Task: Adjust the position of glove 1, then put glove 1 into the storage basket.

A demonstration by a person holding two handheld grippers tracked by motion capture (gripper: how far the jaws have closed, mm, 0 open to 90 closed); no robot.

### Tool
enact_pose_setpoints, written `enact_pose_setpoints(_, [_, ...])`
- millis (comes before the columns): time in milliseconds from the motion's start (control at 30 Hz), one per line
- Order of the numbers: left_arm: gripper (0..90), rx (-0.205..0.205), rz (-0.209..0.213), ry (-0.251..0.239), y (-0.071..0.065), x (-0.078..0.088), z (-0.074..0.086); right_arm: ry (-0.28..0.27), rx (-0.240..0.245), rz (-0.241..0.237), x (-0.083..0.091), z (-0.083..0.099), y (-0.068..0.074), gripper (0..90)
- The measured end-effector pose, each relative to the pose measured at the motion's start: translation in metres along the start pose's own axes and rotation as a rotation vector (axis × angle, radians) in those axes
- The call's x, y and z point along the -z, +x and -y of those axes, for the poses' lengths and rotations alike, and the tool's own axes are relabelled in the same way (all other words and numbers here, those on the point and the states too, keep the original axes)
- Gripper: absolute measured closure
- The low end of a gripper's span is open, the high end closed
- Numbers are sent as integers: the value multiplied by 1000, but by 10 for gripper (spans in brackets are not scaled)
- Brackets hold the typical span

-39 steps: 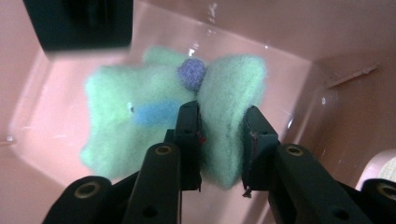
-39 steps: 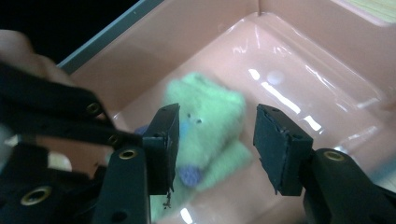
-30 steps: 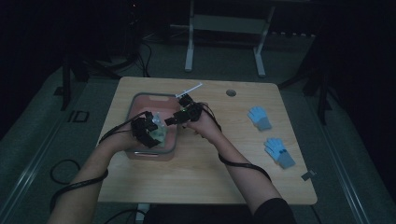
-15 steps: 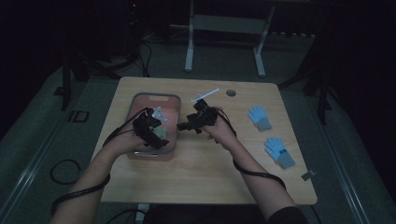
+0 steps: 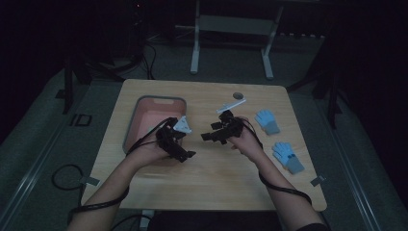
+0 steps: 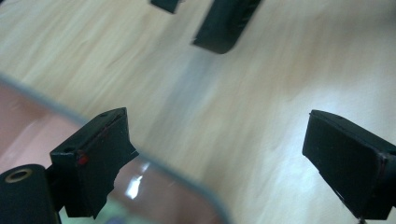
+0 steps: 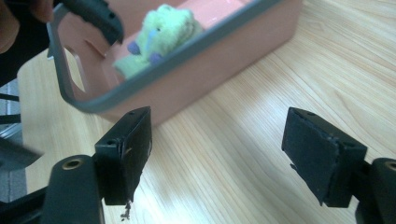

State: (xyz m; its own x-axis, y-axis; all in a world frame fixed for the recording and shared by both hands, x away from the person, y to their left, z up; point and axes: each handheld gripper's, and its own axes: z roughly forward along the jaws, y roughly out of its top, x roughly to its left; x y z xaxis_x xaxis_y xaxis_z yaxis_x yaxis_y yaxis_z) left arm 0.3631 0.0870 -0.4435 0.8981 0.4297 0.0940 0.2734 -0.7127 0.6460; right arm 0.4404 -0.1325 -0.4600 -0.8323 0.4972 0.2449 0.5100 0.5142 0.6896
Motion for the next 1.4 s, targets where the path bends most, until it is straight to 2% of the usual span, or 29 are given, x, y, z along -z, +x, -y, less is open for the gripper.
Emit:
enact_pose_setpoints(167, [71,-25,30,-8,-19,-11,-9,-1,5,27,13,15,-10,236])
enact_pose_setpoints(233, [20,-41,53,6,-25,-17,-13,5,4,54,18,21,-16,246])
enact_pose_setpoints(300, [17,-60,63,6,-32,-23,-15,-11,-17,40,24,28,-21,246])
enact_pose_setpoints(433, [17,-58,80,-24,-42,-34,-18,-30,-54,48,35,40,-27,208])
enact_pose_setpoints(533, [17,-50,62,-44,-51,-44,-17,-45,-80,65,43,48,-30,170])
enact_pose_setpoints(567, [17,-46,53,-51,-53,-46,-16,-51,-80,80,47,53,-31,136])
enact_pose_setpoints(733, [17,-18,66,-100,-64,-58,-11,-61,-70,107,61,69,-36,143])
enact_pose_setpoints(767, [17,-8,73,-105,-65,-61,-9,-72,-64,114,65,73,-38,174])
enact_pose_setpoints(800, [17,-15,67,-104,-67,-63,-7,-88,-61,121,69,77,-40,228])
enact_pose_setpoints(900, [17,-20,63,-98,-70,-70,-1,-115,-66,168,81,87,-47,308])
enact_pose_setpoints(967, [17,-24,73,-81,-74,-77,5,-119,-75,193,90,93,-53,340])
enact_pose_setpoints(1033, [17,-43,75,-63,-77,-83,10,-114,-72,235,97,98,-61,413])
enact_pose_setpoints(1100, [17,-48,70,-55,-79,-87,14,-118,-77,259,101,102,-70,432])
enact_pose_setpoints(1200, [17,-52,77,-38,-81,-92,21,-120,-113,334,111,108,-89,478])
enact_pose_setpoints(1267, [17,-57,81,-33,-82,-93,25,-123,-156,357,116,111,-101,506])
enact_pose_setpoints(1333, [17,-55,92,-28,-82,-94,29,-124,-197,393,121,116,-114,570])
enact_pose_setpoints(1400, [18,-53,97,-21,-81,-94,31,-124,-220,414,123,118,-124,576])
